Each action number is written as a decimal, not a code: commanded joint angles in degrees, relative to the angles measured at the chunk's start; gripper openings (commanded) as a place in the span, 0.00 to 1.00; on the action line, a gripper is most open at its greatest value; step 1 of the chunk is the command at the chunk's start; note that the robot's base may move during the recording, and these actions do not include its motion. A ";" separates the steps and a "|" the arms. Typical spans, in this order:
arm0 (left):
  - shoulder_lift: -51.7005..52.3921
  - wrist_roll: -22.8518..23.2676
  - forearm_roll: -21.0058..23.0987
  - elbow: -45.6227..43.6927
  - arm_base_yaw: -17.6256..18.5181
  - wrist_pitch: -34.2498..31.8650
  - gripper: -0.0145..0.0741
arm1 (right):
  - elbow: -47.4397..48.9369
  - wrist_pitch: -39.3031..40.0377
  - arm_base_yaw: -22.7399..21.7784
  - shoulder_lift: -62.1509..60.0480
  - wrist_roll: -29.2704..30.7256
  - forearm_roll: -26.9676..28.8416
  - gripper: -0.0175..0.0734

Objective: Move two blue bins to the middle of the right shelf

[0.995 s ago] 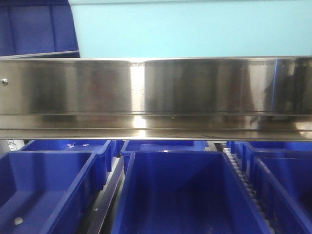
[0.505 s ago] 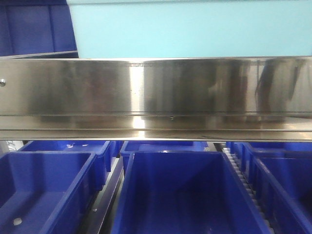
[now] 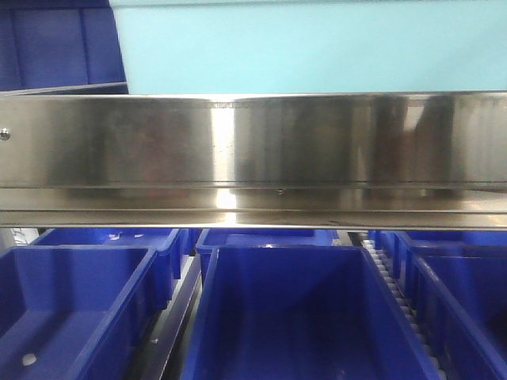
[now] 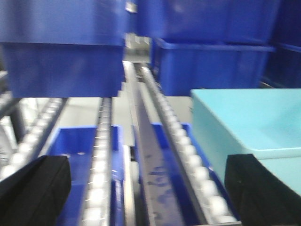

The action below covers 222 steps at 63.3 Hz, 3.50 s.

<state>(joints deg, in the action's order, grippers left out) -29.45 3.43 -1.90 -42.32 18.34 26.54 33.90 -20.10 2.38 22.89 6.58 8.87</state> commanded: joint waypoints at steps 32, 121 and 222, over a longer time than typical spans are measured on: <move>-35.57 0.19 2.95 -38.08 7.08 27.79 0.81 | 32.63 -22.02 5.26 29.36 0.16 -0.45 0.82; -78.75 3.23 5.77 -68.12 12.07 43.42 0.38 | 56.77 -40.55 6.41 73.15 -2.04 3.81 0.45; -61.04 3.23 2.50 -75.69 12.07 43.42 0.04 | 62.62 -37.48 6.41 54.54 -2.04 4.64 0.02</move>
<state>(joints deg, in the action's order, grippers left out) -91.75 8.13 1.02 -117.34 30.32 71.01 96.01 -59.32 9.08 78.21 3.05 14.78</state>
